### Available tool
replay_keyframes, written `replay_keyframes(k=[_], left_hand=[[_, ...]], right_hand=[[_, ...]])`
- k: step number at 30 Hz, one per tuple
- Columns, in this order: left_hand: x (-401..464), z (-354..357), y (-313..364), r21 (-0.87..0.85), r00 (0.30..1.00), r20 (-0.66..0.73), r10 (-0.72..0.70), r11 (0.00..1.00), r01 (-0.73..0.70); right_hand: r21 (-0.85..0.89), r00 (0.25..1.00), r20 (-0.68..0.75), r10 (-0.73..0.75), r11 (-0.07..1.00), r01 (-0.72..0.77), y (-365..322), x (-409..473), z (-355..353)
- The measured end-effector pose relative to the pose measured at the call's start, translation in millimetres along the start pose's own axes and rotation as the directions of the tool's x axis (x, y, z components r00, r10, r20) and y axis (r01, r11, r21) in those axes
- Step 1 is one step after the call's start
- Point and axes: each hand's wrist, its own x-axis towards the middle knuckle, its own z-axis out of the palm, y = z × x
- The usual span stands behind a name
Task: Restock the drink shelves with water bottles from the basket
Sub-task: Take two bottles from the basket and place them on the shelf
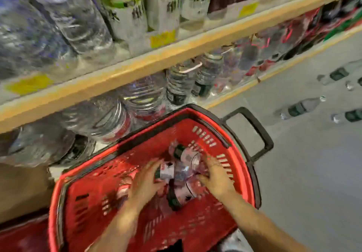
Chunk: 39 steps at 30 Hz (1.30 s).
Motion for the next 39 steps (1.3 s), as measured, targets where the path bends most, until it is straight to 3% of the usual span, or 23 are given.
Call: replay_keyframes(k=[4,8,11,16,23,28,32,39], left_hand=[[31.6,34.0,-42.9,0.183,0.992,0.078,0.094,0.977,-0.107],[37.7,46.9,-64.8,0.428,0.982,0.031,0.186,0.886,-0.181],[34.0,50.8,-60.0,0.554,0.985,0.094,0.142,0.815,-0.170],[40.8,56.1,-45.5,0.613,0.983,0.179,-0.038,0.786,-0.081],[-15.8,-9.5,-25.0,0.631,0.982,0.086,-0.166,0.772,0.075],[-95.5,-100.2,44.1,0.489,0.976,0.024,-0.216,0.854,0.177],[-154.2,-175.8,108.0,0.250,0.984,-0.056,-0.170,0.951,0.179],[-210.8,-280.5,208.8,-0.069,0.945,-0.287,-0.159,0.987,0.145]], right_hand=[[-0.297,0.996,-0.081,-0.029,0.955,0.003,20.3,18.8,28.8],[-0.502,1.000,-0.027,0.007,0.865,-0.019,16.4,24.7,33.6],[-0.483,1.000,-0.004,-0.001,0.876,-0.001,12.1,18.0,29.8],[-0.426,0.999,0.025,-0.040,0.903,0.047,9.3,15.1,25.8],[-0.257,0.995,-0.033,-0.092,0.963,0.081,-32.0,-20.4,-26.0],[-0.110,0.980,-0.131,-0.150,0.985,0.136,-105.1,-90.7,-127.4],[0.003,0.965,-0.209,-0.161,0.986,0.166,-161.9,-147.6,-214.2],[0.153,0.926,-0.270,-0.265,0.937,0.313,-238.5,-212.8,-330.7]])
